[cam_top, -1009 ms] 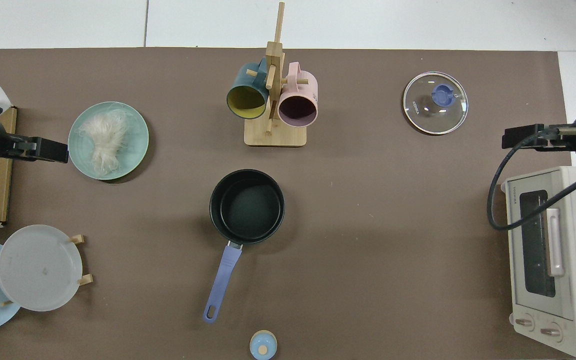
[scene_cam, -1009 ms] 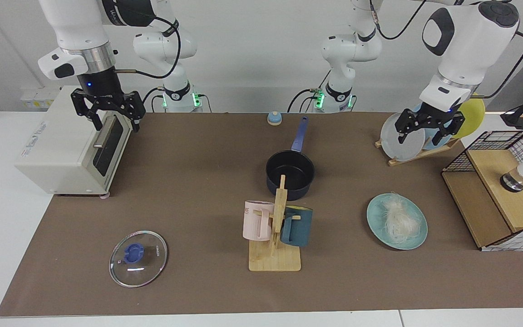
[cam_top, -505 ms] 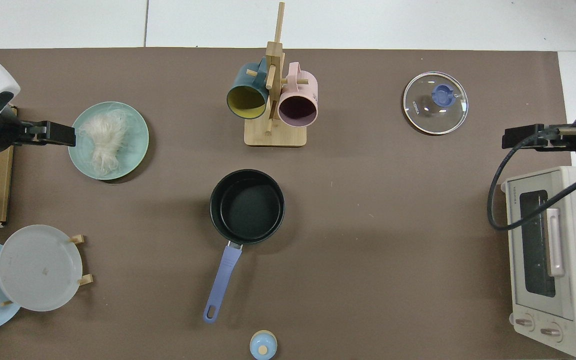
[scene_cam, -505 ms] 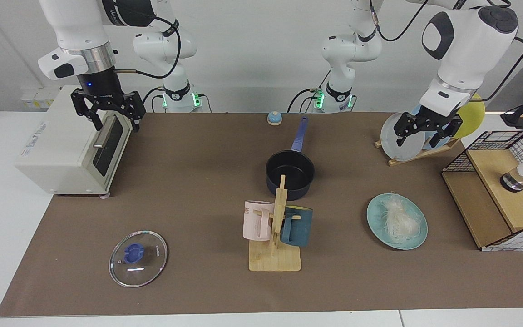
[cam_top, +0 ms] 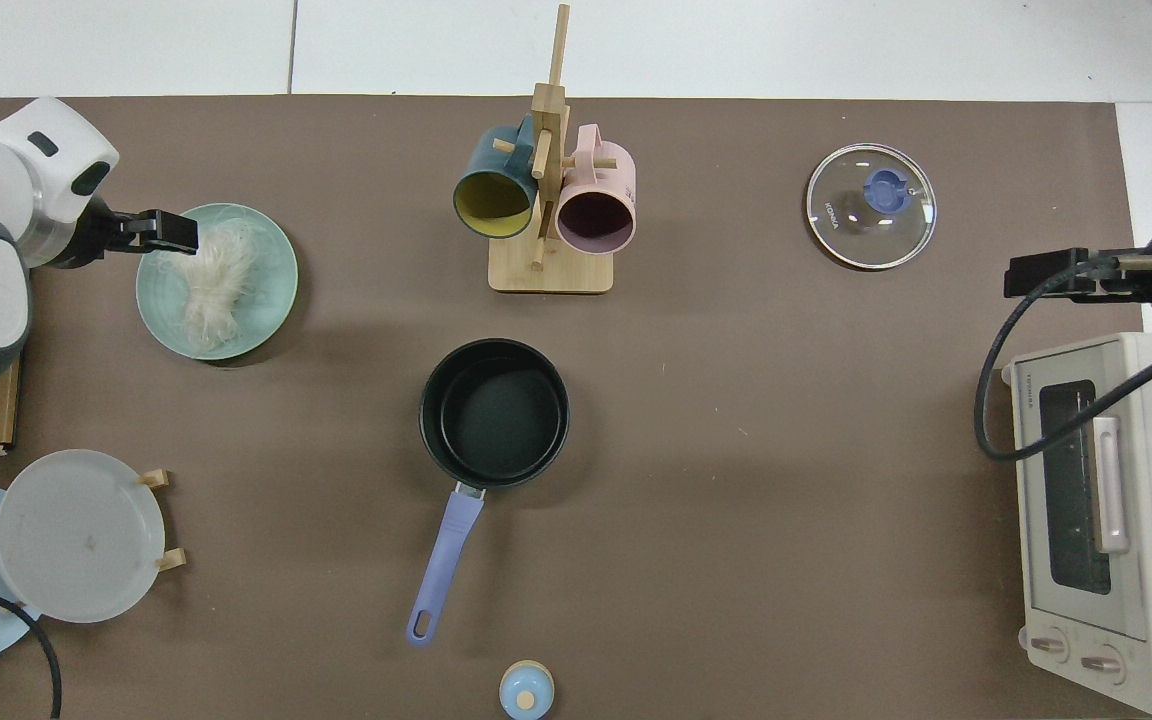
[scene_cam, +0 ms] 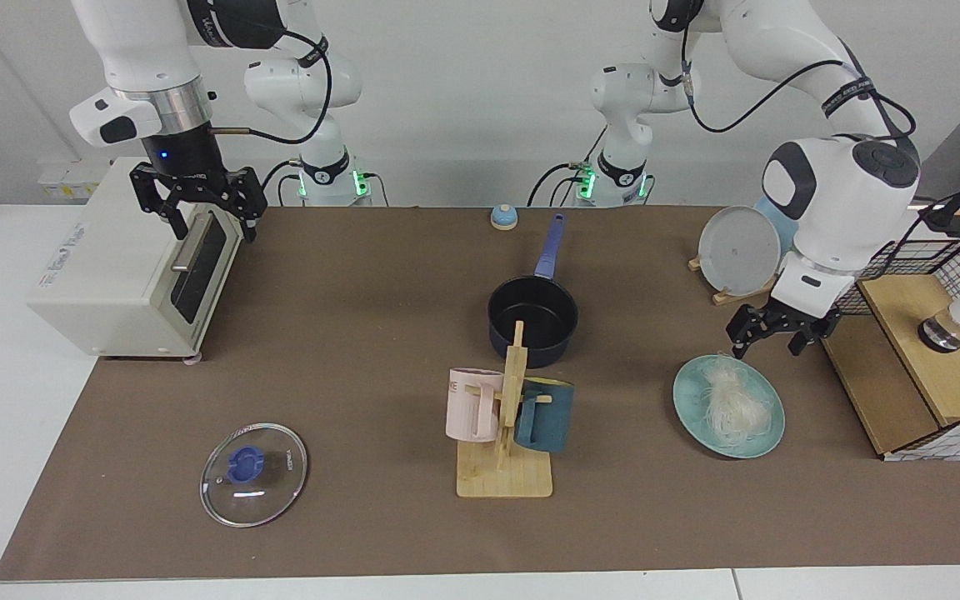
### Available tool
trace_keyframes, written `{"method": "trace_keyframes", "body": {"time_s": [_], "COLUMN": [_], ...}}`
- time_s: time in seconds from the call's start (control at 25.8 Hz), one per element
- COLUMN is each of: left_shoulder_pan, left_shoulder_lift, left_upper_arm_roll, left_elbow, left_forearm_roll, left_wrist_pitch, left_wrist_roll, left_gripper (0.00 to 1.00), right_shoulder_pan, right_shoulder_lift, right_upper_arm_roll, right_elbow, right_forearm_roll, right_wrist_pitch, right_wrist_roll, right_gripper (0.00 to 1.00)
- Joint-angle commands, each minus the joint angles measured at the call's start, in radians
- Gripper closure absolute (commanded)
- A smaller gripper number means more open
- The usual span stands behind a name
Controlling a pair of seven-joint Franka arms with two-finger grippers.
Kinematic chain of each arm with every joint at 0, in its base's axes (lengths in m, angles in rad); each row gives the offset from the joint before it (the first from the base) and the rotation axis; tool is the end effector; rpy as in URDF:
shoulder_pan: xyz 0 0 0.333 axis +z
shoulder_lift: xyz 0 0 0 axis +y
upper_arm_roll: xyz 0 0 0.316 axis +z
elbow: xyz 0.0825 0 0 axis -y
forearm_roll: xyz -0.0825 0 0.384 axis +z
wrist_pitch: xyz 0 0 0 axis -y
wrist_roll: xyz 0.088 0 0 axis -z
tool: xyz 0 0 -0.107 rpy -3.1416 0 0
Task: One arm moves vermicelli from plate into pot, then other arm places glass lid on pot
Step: 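Lower the left gripper and grasp the white vermicelli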
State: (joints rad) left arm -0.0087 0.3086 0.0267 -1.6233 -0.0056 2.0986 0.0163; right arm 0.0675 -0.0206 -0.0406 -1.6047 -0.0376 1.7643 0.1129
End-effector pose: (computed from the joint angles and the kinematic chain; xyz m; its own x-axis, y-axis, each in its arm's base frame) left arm 0.6674 0.0099 0.4597 0.9861 0.0017 0.1660 0.0026 -1.0000 -0.0056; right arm 0.5667 0.0117 0.6386 0.9801 -0.0792 0.1821 -0.0836 -0.9964 0.0164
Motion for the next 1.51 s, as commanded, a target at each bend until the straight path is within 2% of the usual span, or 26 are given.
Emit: {"method": "trace_keyframes", "body": {"time_s": [0.0, 0.23, 0.43, 0.97, 1.01, 1.05, 1.09, 1.13, 1.16, 1.48], "left_shoulder_pan": [0.004, 0.007, 0.007, 0.001, 0.001, 0.003, 0.003, 0.003, 0.003, 0.003], "left_shoulder_lift": [0.082, 0.156, 0.191, 0.218, 0.221, 0.222, 0.222, 0.222, 0.222, 0.215], "left_upper_arm_roll": [0.009, 0.022, 0.022, 0.009, 0.009, 0.009, 0.009, 0.009, 0.007, 0.016], "left_elbow": [-0.013, -0.018, -0.020, -0.079, -0.079, -0.079, -0.081, -0.081, -0.081, -0.067], "left_forearm_roll": [-0.001, -0.001, -0.011, -0.019, -0.019, -0.019, -0.019, -0.021, -0.021, -0.013], "left_wrist_pitch": [0.107, 0.199, 0.218, 0.247, 0.253, 0.254, 0.254, 0.253, 0.251, 0.225], "left_wrist_roll": [-0.030, -0.055, -0.068, -0.136, -0.134, -0.133, -0.133, -0.134, -0.137, -0.122], "left_gripper": [0.00, 0.00, 0.00, 0.03, 0.09, 0.25, 0.57, 0.84, 1.00, 1.00], "right_shoulder_pan": [-0.015, -0.015, -0.015, -0.015, -0.015, -0.015, -0.015, -0.015, -0.015, -0.015], "right_shoulder_lift": [-0.001, -0.001, -0.001, -0.001, -0.001, -0.001, -0.001, -0.001, -0.001, -0.001], "right_upper_arm_roll": [0.004, 0.004, 0.004, 0.004, 0.004, 0.004, 0.004, 0.004, 0.004, 0.004], "right_elbow": [0.003, 0.003, 0.003, 0.003, 0.003, 0.003, 0.003, 0.003, 0.003, 0.003], "right_forearm_roll": [0.022, 0.022, 0.022, 0.022, 0.022, 0.022, 0.022, 0.022, 0.022, 0.022], "right_wrist_pitch": [-0.002, -0.002, -0.002, -0.002, -0.002, -0.002, -0.002, -0.002, -0.002, -0.002], "right_wrist_roll": [-0.035, -0.035, -0.035, -0.035, -0.035, -0.035, -0.035, -0.035, -0.035, -0.035], "right_gripper": [0.01, 0.01, 0.01, 0.01, 0.01, 0.01, 0.01, 0.01, 0.01, 0.01]}}
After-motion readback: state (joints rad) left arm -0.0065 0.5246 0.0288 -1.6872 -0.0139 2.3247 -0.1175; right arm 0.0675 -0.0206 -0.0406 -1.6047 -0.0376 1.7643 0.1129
